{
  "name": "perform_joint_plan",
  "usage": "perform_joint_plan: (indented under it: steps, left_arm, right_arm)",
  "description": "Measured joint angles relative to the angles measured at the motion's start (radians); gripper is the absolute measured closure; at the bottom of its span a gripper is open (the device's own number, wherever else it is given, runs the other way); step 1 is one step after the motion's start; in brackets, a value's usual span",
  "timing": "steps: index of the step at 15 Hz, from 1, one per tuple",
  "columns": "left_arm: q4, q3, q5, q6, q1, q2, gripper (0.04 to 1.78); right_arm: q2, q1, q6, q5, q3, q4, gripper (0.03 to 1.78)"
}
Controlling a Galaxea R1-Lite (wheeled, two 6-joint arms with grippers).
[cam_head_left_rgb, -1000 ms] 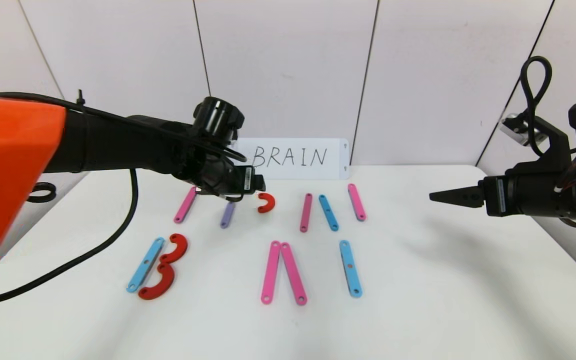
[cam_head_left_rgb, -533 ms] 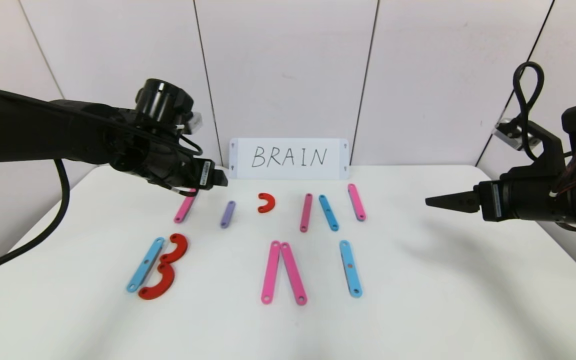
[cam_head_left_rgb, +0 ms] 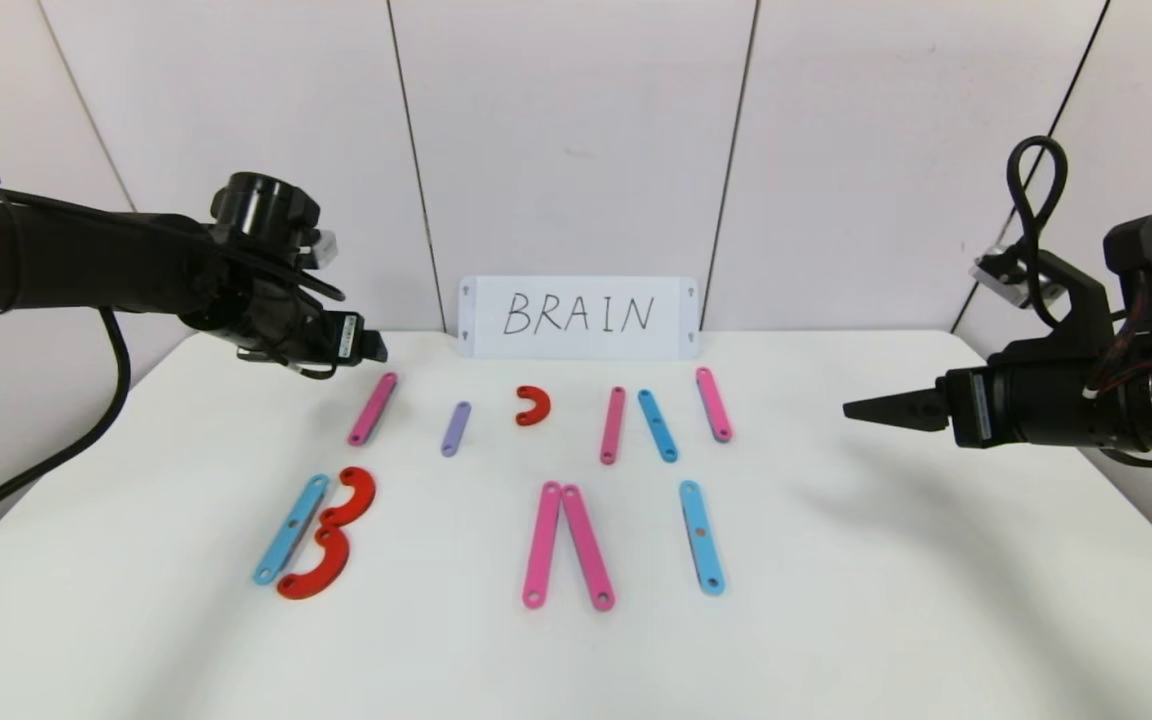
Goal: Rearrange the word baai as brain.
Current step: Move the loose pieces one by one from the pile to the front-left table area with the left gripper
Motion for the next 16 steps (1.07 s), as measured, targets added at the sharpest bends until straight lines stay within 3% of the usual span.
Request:
perform_joint_plan:
  steps: [5, 9, 16]
  left_arm:
    - [-0.005, -0.048, -0.010, -0.002, 0.032, 0.119, 0.08]
    - [-0.008, -0.053, -0.090, -0.002, 0.039, 0.165, 0.08]
    - [-0.009, -0.091, -0.095, -0.013, 0.042, 0.229, 0.09]
  right_arm:
    - [0.006, 0.001, 0.000, -0.002, 0.001, 0.000, 0.07]
    - [0.008, 0.001, 0.000, -0.003, 0.001, 0.000, 0.07]
    - [0.008, 0.009, 0.000, -0.005, 0.004, 0.000, 0.07]
